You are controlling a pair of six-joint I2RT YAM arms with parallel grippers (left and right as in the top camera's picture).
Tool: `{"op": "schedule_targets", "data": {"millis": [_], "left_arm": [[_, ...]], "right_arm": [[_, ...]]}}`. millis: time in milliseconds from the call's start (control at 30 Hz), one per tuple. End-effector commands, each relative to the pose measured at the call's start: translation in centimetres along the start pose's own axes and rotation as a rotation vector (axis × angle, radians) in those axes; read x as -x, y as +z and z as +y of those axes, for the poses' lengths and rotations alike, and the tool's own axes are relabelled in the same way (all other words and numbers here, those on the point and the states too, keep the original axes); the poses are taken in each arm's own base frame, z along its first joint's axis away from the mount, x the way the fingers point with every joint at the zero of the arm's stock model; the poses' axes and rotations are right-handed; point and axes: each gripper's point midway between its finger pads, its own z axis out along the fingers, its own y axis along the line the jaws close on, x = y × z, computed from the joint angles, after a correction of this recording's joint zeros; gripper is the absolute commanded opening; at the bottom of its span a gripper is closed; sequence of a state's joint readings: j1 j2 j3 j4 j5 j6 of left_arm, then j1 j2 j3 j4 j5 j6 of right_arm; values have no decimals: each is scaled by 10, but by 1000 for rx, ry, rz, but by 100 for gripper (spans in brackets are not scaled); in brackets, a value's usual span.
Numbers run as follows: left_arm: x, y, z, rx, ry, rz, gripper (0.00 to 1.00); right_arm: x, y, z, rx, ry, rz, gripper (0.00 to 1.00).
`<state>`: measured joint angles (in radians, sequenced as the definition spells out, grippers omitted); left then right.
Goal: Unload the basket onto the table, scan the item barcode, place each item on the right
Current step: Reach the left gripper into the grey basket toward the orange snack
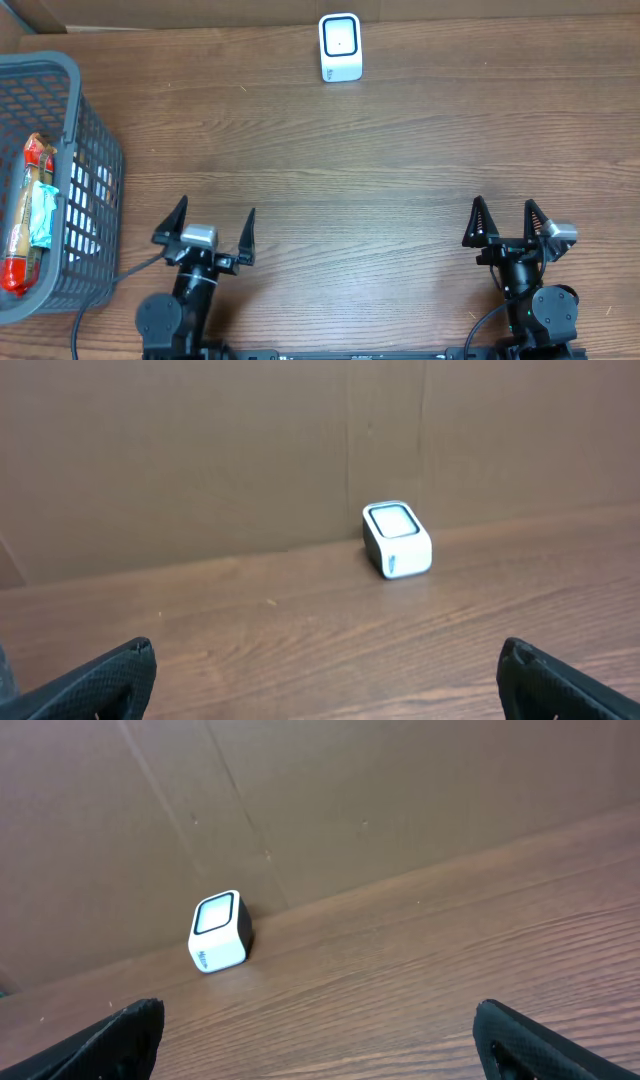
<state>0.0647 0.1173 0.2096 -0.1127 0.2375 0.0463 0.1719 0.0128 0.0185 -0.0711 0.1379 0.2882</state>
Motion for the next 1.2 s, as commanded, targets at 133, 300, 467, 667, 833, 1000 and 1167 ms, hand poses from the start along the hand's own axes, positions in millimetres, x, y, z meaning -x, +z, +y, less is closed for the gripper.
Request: {"op": "schedule_targets", "data": {"millis": [133, 300, 467, 667, 833, 1000, 1167], "left_arm": [[32, 15, 3, -8, -35, 46, 100], [58, 28, 2, -42, -45, 81, 100], [91, 41, -1, -87, -59, 123, 100], [127, 46, 1, -91, -86, 218, 100], [164, 45, 8, -67, -112, 332, 100], [195, 40, 16, -39, -116, 523, 100], [213, 48, 20, -53, -93, 610, 100]], "right_arm": [[-2, 0, 0, 4, 4, -2, 100], [-2, 0, 0, 4, 4, -2, 100], [-2, 0, 0, 4, 4, -2, 100], [-2, 0, 0, 4, 4, -2, 100], [-2, 0, 0, 4, 4, -2, 100], [-2, 0, 0, 4, 4, -2, 100], [-2, 0, 0, 4, 4, -2, 100]]}}
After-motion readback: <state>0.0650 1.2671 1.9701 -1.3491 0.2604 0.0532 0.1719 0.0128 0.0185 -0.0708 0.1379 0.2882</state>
